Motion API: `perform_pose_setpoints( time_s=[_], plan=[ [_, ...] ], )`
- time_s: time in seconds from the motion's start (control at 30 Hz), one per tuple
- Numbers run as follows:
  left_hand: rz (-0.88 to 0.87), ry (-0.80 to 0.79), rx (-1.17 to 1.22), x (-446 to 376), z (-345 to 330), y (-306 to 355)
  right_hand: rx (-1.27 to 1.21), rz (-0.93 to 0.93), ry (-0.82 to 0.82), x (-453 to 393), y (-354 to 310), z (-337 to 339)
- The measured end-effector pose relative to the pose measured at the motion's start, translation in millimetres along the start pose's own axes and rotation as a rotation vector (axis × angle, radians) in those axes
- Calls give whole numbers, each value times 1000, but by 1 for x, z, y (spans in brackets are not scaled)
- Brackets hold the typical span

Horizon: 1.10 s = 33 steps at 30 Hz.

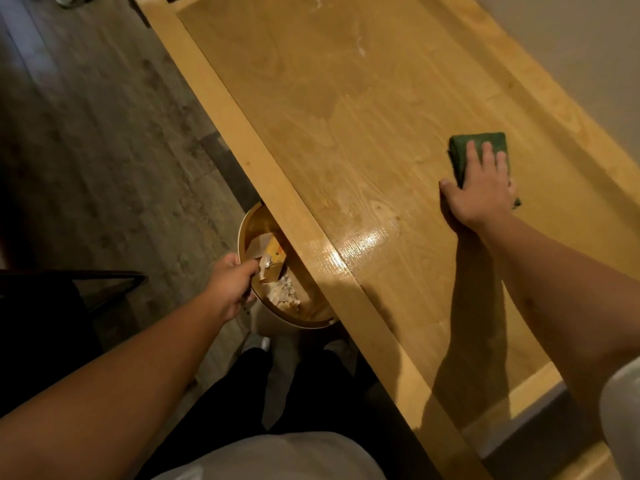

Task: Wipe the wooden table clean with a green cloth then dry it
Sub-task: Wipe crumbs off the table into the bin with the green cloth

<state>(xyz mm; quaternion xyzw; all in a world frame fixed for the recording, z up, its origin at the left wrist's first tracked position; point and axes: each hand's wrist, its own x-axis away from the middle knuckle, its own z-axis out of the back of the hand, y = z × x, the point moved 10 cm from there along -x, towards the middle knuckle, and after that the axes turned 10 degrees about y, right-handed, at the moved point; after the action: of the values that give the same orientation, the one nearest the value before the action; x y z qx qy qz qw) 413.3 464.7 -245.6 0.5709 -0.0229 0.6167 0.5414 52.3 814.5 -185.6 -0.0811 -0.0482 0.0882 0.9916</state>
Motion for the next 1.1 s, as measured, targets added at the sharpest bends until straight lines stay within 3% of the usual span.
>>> perform_pose_setpoints(
  time_s=[0.2,0.37,0.73,0.93,1.0,1.1],
  plan=[
    [2,6,-32,2,2,4,-103,133,-8,50,-82,-4],
    [17,2,-54,4,4,4,-110,357,-37,108,-152,-20],
    [24,67,-48,13,10,6,-349,431,-4,191,-221,-25],
    [14,38,-33,6,9,11,-532,689,-261,235,-281,-28],
    [18,14,-48,-2,11,18,-706,528,-363,223,-285,-28],
    [7,-31,-50,-15,12,30,-1070,-11,-453,180,-265,-20]
  ],
)
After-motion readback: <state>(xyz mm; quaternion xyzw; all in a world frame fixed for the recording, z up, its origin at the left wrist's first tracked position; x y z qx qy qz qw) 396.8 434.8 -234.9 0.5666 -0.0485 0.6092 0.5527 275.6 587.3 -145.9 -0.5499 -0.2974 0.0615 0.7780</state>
